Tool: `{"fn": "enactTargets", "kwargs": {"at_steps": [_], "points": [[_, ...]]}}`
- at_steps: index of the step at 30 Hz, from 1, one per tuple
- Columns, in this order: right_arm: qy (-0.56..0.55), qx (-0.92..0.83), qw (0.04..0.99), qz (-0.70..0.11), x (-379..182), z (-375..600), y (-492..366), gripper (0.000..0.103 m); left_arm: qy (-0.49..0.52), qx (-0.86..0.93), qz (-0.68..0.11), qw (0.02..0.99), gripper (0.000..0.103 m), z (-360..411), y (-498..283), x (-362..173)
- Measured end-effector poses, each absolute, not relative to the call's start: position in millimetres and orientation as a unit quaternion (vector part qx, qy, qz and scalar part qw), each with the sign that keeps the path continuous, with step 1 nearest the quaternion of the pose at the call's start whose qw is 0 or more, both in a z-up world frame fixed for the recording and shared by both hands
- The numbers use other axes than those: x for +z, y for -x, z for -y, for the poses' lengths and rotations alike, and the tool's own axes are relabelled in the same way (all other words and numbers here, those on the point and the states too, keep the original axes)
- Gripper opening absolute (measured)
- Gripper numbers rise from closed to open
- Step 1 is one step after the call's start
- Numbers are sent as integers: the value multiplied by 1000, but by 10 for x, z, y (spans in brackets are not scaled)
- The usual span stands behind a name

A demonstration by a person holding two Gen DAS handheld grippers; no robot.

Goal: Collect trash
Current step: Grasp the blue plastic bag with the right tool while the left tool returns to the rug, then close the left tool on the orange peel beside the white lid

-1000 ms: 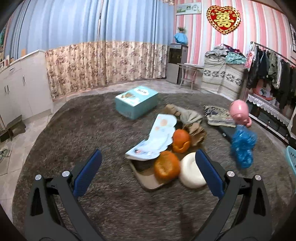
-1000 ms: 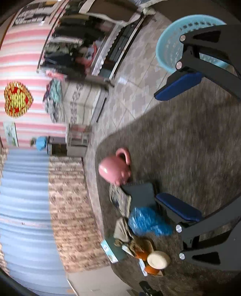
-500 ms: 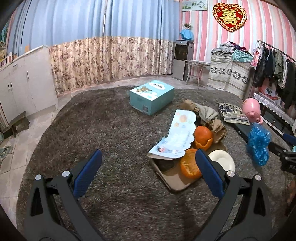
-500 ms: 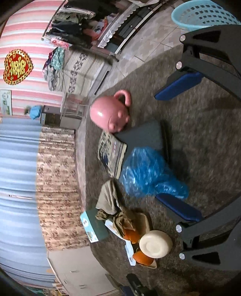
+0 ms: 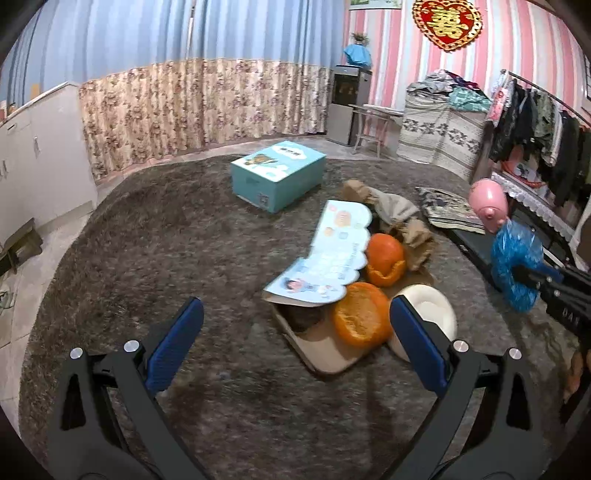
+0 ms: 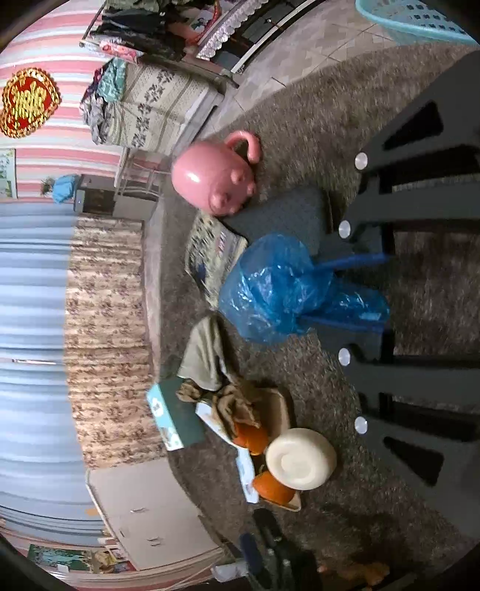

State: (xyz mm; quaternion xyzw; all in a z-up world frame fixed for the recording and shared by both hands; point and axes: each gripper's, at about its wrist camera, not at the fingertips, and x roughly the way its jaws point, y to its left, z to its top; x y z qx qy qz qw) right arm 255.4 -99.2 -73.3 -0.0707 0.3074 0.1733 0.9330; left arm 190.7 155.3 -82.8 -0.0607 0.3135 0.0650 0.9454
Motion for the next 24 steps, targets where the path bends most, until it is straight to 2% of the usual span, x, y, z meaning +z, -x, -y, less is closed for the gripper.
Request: {"fn": "enactTargets", "kwargs": {"at_steps": [2,7,10,12,14,19,21,24], "points": [[63,166,937,-300,-662,1090,-2517,22,71,58,-316,944,97,-1500,-1914,-825],[33,142,946,-291,-537,1419,-2434,22,75,39,-330,940,77,-1358,-1981,-861],[24,131,947,-291,-535,1567,-2409,22,63,32,-338,938,58,-1285,-2045,-896],[23,125,948,-290,-536,1614,-2398,22,67,24,-344,936,39,-1287,-2086,-916],[16,119,950,-288,-525,1684,-2382,22,75,10,-350,934,32,-1293,-2109,-940],[-10,110,952,-286,-520,1806,-2383,22,54,0,-352,934,22,-1203,-2108,-933],[-16,108,953,-284,-508,1838,-2373,22,49,-5,-350,936,13,-1184,-2091,-913],[-16,104,955,-278,-485,1863,-2333,22,34,-5,-340,940,12,-1117,-2045,-839]]}}
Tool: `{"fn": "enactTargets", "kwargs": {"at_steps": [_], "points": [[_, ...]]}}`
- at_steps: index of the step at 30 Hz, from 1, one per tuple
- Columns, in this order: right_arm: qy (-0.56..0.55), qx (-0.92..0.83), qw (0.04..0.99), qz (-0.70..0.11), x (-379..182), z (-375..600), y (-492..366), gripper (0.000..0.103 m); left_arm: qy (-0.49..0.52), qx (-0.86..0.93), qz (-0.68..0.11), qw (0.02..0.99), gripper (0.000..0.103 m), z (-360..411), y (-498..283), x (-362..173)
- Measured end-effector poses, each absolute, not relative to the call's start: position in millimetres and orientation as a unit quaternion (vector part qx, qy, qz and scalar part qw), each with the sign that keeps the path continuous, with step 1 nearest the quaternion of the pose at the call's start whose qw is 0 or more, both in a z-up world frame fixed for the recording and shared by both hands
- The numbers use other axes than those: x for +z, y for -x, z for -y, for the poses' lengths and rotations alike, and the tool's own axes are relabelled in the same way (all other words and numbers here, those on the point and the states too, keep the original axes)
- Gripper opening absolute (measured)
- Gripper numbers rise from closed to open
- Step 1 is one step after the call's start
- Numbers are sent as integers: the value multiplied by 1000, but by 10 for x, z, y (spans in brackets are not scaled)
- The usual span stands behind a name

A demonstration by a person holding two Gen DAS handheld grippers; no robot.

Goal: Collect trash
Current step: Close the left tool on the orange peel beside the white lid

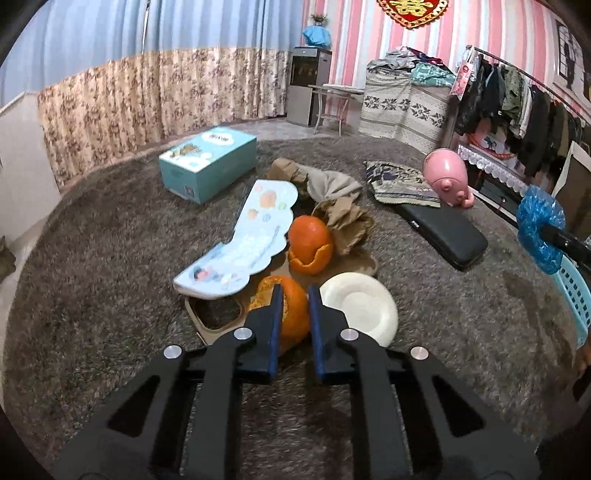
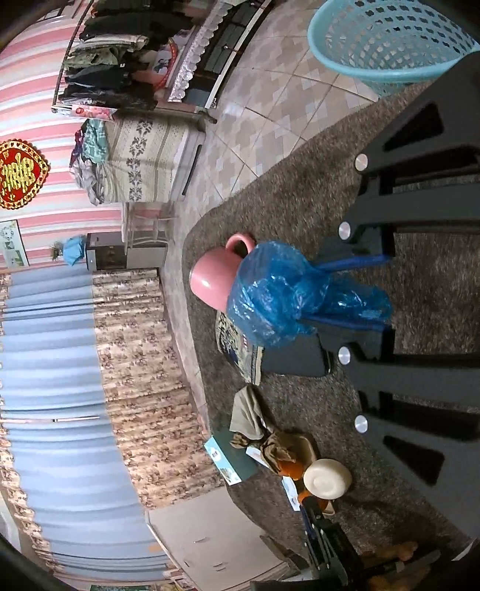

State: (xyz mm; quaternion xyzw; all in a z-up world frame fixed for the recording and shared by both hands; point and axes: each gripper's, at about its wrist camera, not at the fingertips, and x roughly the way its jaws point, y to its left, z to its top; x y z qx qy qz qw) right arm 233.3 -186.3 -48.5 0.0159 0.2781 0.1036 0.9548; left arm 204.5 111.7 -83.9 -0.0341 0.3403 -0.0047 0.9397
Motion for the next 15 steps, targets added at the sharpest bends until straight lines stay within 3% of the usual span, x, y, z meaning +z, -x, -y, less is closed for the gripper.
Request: {"fn": "enactTargets", "kwargs": {"at_steps": [15], "points": [[-29,26,969,-242,-266,2511,-1917,22,13,-42,-282,958,11,-559,-1982,-264]]}}
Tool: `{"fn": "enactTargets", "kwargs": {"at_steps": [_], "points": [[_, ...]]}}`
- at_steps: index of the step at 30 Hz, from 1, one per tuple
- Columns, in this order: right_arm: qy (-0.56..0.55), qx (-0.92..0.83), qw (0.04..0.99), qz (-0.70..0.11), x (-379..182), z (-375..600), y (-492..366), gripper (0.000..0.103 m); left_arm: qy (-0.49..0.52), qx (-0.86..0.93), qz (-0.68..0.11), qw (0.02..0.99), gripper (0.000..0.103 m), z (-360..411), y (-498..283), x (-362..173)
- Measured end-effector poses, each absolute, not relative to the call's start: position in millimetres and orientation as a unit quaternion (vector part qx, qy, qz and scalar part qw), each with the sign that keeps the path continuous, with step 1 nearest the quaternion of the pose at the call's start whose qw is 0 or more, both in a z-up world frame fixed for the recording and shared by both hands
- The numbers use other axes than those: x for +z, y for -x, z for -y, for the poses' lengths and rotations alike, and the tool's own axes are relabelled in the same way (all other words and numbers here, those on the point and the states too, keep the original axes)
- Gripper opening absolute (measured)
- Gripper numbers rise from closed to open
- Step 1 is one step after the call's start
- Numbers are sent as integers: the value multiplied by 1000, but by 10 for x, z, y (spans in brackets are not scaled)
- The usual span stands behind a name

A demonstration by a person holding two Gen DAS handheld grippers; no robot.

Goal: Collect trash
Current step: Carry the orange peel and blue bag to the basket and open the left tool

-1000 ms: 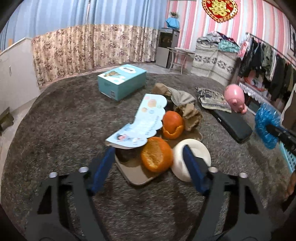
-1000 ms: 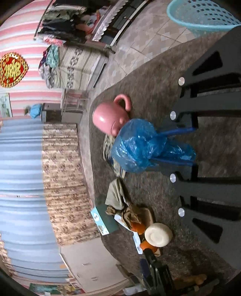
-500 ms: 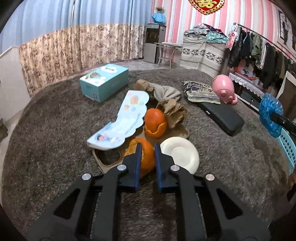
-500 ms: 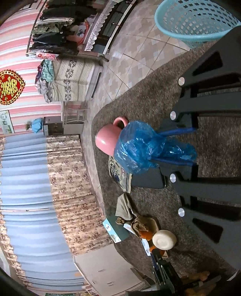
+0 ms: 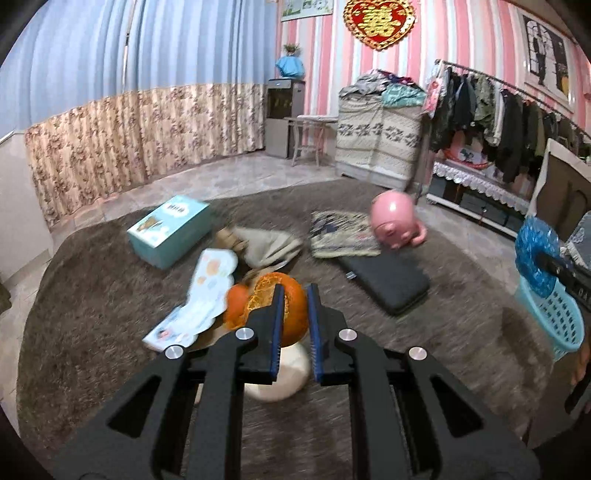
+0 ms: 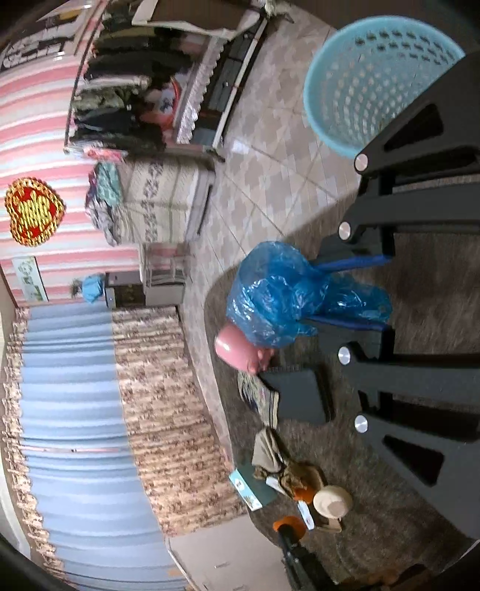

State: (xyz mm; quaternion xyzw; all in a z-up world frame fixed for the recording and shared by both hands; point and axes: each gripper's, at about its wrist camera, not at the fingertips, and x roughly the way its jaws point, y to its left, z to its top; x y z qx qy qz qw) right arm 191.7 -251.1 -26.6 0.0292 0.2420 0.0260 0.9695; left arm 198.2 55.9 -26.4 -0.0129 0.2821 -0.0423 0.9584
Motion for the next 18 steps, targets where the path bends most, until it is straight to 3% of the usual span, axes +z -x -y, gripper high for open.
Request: {"fn": "enactTargets", "kwargs": {"at_steps": [18], "points": [[-56,-113,965,-231,-153,3893,-1206,22,-2,-170,-262,950,11,1024,-2079,-161]]}}
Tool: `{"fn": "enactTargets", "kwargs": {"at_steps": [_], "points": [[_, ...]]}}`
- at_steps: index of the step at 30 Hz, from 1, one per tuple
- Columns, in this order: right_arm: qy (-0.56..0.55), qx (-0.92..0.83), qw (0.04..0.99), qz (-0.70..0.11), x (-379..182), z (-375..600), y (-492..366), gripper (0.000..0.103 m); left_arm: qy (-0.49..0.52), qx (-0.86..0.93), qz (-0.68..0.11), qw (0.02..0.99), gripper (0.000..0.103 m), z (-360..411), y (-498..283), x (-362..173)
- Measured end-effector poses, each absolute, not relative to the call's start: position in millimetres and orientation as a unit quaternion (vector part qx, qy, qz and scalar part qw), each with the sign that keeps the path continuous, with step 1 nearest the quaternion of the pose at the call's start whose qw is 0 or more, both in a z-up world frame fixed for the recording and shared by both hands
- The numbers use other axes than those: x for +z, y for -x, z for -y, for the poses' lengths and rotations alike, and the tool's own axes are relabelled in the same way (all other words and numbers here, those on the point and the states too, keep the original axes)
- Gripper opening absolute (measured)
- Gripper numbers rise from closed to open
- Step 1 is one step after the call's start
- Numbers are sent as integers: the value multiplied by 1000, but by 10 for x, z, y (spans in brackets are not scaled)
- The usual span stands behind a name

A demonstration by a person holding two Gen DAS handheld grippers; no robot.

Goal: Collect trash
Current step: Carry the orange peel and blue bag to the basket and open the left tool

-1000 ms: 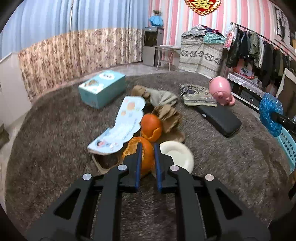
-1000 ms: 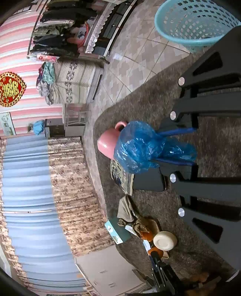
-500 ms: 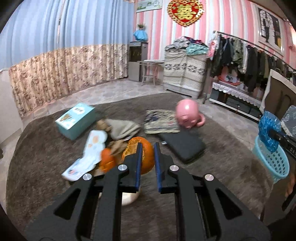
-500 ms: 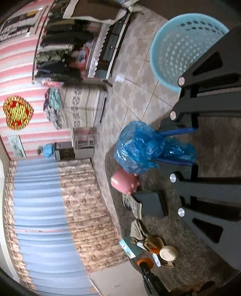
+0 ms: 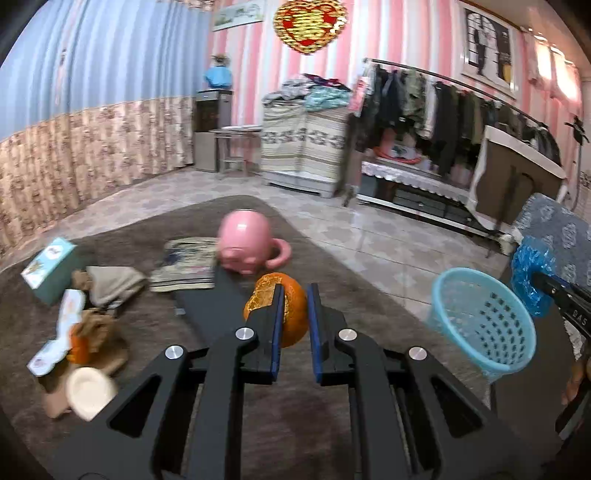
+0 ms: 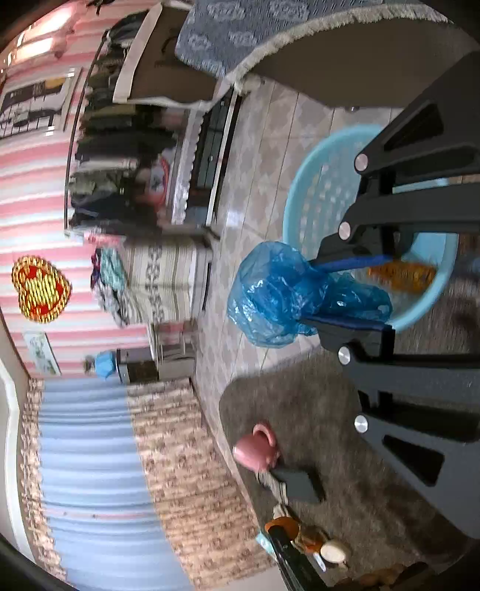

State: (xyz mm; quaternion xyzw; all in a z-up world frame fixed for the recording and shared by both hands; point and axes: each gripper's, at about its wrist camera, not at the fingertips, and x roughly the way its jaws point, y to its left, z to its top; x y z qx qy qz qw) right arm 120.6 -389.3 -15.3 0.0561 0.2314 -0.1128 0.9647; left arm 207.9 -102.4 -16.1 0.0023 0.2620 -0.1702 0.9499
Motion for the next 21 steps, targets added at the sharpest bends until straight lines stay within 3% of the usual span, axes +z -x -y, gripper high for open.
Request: {"fn": "enactTargets", "kwargs": {"at_steps": [21], "points": [[-76,-194,944,-255,-482,4669,-989,22,-48,-301,-259,916,11,2598,-2030,-336]]}}
